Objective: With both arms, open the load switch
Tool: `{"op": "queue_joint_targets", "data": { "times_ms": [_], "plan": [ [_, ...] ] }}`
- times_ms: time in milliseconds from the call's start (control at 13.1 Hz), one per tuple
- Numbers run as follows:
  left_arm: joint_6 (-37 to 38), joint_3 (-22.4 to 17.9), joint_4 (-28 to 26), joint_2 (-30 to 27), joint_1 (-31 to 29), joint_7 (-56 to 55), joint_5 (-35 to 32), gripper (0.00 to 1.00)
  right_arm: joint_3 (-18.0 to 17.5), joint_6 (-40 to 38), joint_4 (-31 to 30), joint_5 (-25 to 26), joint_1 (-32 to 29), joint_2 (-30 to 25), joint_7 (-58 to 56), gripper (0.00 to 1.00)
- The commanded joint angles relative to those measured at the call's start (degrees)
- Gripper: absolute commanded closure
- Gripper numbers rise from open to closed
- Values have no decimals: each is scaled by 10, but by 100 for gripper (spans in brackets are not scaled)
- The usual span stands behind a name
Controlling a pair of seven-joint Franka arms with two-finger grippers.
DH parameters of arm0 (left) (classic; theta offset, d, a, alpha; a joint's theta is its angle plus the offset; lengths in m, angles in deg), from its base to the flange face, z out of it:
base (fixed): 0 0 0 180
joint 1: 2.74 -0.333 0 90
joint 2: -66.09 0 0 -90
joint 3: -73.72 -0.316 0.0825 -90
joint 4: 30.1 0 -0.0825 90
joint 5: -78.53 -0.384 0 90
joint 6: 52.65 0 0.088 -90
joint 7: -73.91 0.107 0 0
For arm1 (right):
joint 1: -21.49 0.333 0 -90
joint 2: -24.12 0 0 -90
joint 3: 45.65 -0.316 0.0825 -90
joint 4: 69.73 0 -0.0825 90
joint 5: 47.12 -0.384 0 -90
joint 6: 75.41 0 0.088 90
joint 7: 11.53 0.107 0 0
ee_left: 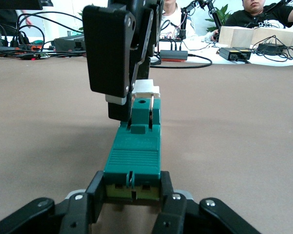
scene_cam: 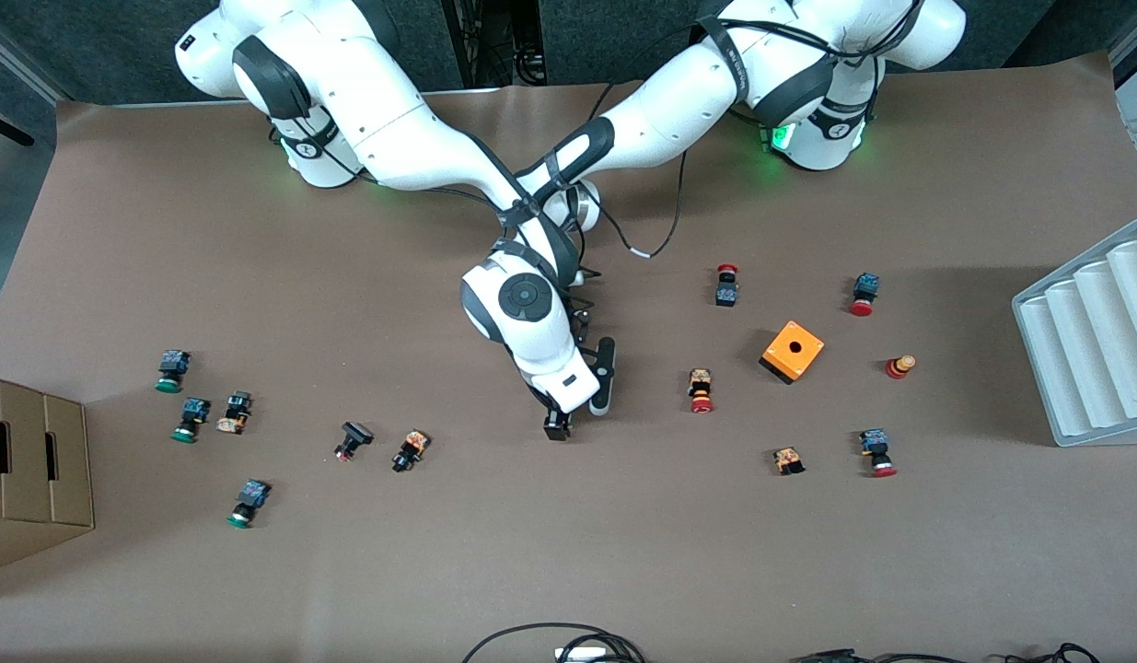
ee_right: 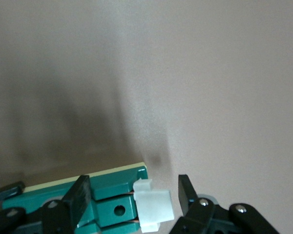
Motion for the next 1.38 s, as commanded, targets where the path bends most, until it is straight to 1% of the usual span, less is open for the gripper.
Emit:
{"op": "queue_joint_targets", "data": {
  "times_ms": [0,918,1071,1147,1300],
  "plan": [
    [11,-4,3,12,6,-16,4,72,13,0,1,-10,-2,-2,-22,19],
    [11,-4,3,12,6,-16,4,72,14,0,-10,-8,-10,-6,-23,19],
    [11,-4,3,12,6,-16,4,72,14,0,-11,-8,-9,-6,-22,21],
    [11,-4,3,12,6,-16,4,72,14,0,-12,-8,-9,-5,-22,24],
    [11,-4,3,12,6,-16,4,72,14,2,-16,-1,-9,-6,-22,26]
  ]
}}
